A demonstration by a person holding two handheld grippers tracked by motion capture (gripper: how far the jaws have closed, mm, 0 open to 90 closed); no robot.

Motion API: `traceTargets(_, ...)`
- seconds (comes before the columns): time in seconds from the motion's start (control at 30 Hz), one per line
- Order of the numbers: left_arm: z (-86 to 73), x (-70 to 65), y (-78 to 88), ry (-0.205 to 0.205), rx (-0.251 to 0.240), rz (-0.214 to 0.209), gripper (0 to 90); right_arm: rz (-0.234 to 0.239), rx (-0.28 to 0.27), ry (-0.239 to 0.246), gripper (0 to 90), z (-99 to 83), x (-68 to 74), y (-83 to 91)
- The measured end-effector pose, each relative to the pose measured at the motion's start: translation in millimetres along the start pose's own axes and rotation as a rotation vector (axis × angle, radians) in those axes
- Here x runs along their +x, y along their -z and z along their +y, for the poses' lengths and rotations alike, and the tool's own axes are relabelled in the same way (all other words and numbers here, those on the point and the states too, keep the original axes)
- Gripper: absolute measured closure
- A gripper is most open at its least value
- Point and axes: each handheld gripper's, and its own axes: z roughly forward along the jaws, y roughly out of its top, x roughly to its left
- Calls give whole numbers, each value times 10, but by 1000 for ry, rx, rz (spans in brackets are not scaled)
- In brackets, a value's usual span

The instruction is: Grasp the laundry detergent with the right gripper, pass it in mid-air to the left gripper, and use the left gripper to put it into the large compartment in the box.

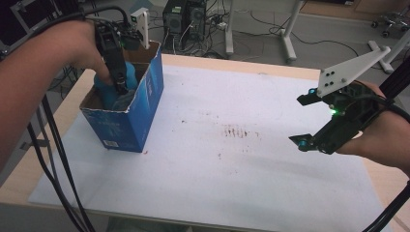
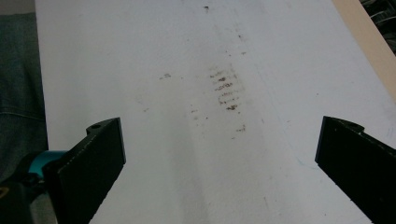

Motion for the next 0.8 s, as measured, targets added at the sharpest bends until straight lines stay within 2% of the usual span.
traceTargets(0.03, -5, 6, -78, -10, -7, 0, 384, 1, 0, -3, 7, -2, 4, -6)
traceTargets(0.13, -15, 9, -159, -26, -17, 0, 385, 4, 8, -1, 7, -11, 7, -26)
traceTargets(0.37, 0, 7, -328, -66, -3, -4, 383, 3, 7, -6, 7, -20, 11, -36)
traceTargets(0.43, 10, 12, -326, -57, -20, -5, 384, 5, 11, -8, 7, -24, 16, -43)
traceTargets(0.63, 29, 33, -339, -63, -10, -18, 381, 5, 15, -13, 7, -39, 13, -45)
traceTargets(0.8, 26, 63, -341, -50, -7, -37, 353, 8, 12, -20, 7, -55, -10, -36)
